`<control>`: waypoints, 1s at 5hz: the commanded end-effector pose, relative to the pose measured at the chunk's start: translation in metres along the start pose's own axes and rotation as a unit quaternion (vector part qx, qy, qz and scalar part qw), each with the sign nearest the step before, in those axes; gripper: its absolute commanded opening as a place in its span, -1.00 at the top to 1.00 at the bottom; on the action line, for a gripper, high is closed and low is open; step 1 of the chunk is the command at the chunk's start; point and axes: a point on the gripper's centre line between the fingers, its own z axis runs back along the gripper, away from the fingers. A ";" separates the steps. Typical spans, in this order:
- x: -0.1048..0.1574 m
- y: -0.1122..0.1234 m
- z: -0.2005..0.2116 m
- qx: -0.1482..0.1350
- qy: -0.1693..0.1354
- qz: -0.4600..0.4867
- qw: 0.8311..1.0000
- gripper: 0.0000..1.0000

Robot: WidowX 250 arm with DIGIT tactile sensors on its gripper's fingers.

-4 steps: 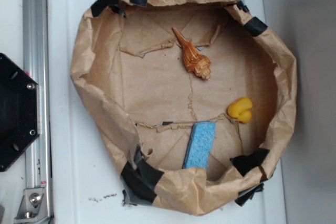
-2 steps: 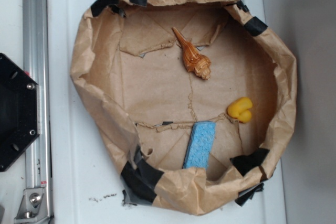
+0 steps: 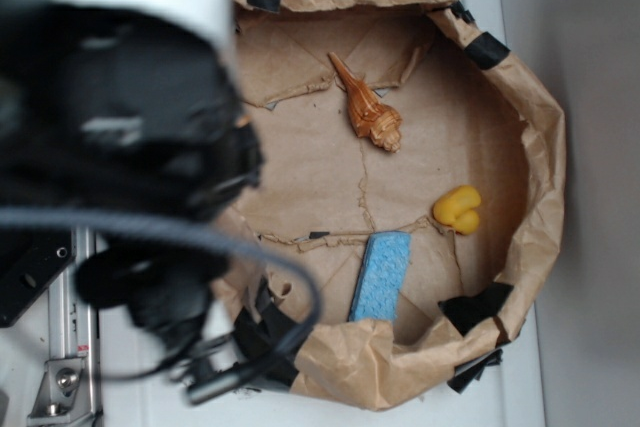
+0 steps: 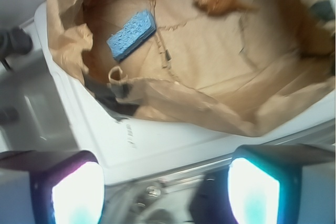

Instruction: Grab the blue sponge.

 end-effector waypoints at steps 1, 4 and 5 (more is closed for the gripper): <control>0.066 0.003 -0.052 -0.050 -0.007 0.132 0.990 -1.00; 0.089 -0.040 -0.137 -0.007 0.060 0.163 0.985 -1.00; 0.069 -0.046 -0.165 0.022 0.086 0.139 0.986 -1.00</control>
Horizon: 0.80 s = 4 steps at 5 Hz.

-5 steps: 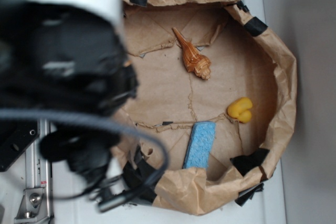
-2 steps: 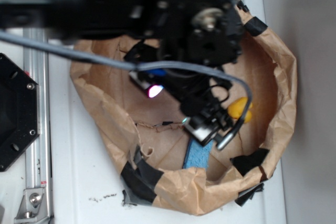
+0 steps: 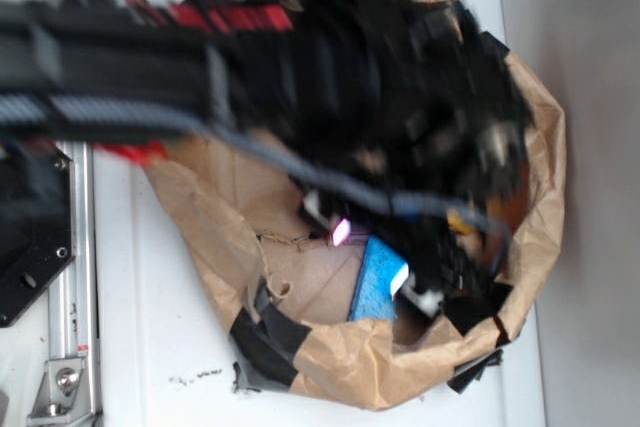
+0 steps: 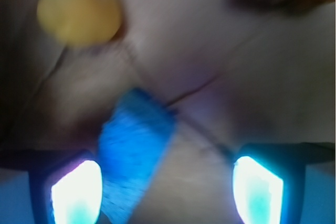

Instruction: Grab the blue sponge.

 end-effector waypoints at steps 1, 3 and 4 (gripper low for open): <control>-0.022 0.009 -0.039 0.043 -0.013 -0.043 0.998 0.74; 0.003 0.019 0.019 0.021 -0.118 -0.124 0.985 1.00; 0.020 0.036 0.086 0.037 -0.219 -0.250 0.942 1.00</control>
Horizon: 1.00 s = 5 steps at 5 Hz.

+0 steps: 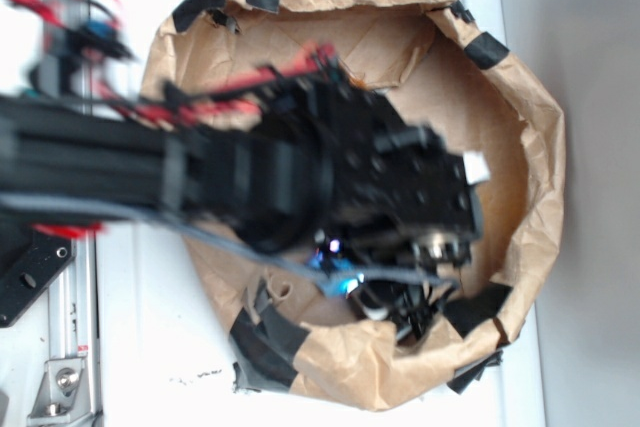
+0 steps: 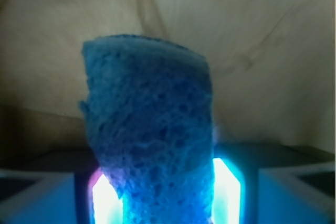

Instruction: Grab the blue sponge.

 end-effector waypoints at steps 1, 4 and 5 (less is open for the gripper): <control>0.033 0.034 0.127 -0.018 -0.176 -0.248 0.953 1.00; 0.000 0.001 0.139 0.148 -0.072 -0.377 0.912 1.00; 0.001 0.015 0.143 0.169 -0.089 -0.358 0.914 1.00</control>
